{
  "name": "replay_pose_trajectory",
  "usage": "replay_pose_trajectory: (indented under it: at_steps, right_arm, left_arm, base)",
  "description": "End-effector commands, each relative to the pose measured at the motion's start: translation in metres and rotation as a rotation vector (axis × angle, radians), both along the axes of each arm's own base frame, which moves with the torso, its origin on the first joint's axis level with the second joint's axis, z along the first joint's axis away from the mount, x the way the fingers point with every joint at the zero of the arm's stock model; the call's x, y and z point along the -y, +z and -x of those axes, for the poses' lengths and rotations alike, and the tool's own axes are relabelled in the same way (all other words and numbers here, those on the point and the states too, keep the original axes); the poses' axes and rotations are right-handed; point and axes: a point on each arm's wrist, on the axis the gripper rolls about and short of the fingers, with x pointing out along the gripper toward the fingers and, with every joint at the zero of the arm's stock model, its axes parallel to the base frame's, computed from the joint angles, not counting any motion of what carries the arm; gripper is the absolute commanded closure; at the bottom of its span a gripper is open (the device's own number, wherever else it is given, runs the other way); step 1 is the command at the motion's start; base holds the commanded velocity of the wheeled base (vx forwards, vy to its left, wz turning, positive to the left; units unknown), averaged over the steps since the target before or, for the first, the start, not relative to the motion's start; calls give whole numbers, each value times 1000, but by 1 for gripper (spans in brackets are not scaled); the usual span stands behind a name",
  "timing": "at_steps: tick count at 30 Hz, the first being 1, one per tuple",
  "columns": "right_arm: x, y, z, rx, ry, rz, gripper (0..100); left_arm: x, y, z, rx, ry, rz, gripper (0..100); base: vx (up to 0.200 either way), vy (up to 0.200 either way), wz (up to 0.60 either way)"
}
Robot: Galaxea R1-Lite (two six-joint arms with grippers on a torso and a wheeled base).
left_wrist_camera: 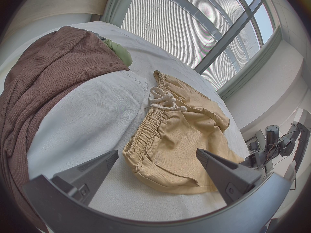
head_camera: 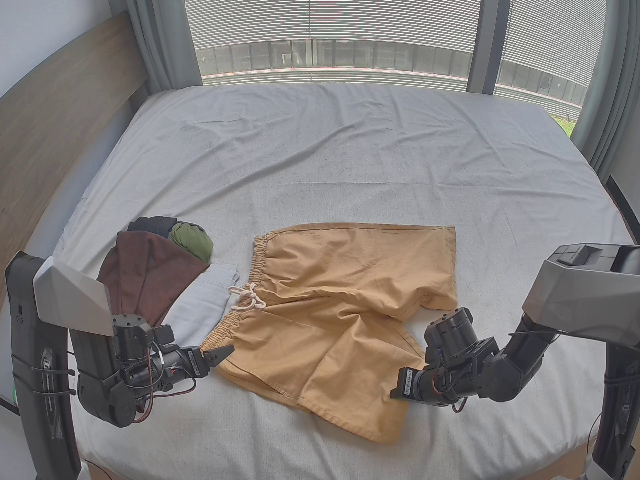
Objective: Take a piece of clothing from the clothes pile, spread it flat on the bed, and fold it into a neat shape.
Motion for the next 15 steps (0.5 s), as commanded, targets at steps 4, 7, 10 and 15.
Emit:
replay_pose_trajectory:
  at_steps: [4,7,10,15]
  right_arm:
    - [13,13,5,21,-39,11,0]
    - [26,19,9,19,-71,13,0]
    - [38,23,17,5,-94,20,0]
    - [60,35,18,23,-162,12,0]
  left_arm:
    - [0,0,0,2,1,1,0]
    - [1,0,0,2,-2,1,0]
    - [0,0,0,2,-1,1,0]
    - [0,1,0,4,-1,1,0]
  base:
    - [0,0,0]
    - [0,0,0]
    - [0,0,0]
    - [0,0,0]
